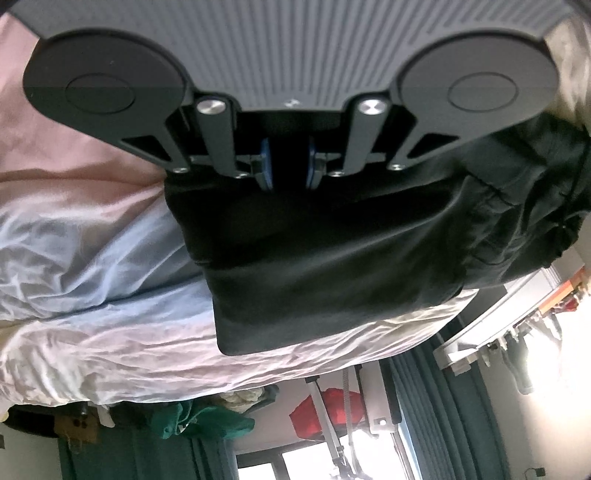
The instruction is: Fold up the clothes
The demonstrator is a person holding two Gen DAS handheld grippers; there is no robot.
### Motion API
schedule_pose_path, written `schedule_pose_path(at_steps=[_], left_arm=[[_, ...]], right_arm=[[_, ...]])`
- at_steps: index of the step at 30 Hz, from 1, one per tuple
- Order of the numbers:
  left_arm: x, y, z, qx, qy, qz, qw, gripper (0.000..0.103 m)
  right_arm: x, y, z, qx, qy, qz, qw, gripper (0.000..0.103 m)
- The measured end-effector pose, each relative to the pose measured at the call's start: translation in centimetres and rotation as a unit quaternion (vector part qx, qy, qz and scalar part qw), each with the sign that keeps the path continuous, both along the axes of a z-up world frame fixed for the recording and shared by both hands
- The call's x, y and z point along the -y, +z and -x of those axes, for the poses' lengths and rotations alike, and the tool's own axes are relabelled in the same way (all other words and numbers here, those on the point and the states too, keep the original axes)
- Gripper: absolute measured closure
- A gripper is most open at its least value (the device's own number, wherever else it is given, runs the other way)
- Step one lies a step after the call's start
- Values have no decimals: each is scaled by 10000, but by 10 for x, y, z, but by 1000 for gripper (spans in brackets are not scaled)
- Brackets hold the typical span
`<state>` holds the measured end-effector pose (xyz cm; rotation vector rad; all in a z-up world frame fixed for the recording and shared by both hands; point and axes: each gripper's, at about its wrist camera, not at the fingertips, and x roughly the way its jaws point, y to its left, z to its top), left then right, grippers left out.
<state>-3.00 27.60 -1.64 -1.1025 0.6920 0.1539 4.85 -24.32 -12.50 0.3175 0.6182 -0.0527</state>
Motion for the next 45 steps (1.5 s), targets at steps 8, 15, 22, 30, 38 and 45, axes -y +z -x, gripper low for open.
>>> schedule_pose_path(at_steps=[8,15,22,30,38,45], left_arm=[[-30,-34,-31,-15,809,503,9955,17],[-23,-15,-52,291,854,-677,9936,61],[19,30,-39,1479,268,-1573,9761,94],[77,77,-19,1907,307,-2881,9379,101],[232,158,-6,3008,-332,-3767,8755,101],[401,133,-4,3429,-1582,-4211,8247,101]], right_arm=[[-9,2,-2,-29,33,228,9997,80],[-4,6,-1,4,-109,-58,9999,81],[-1,17,4,537,-425,124,9976,81],[-1,-12,-16,-121,-349,18,9993,84],[42,1,3,-89,-1218,-1137,9860,84],[119,7,48,233,-2892,-1844,9391,80]])
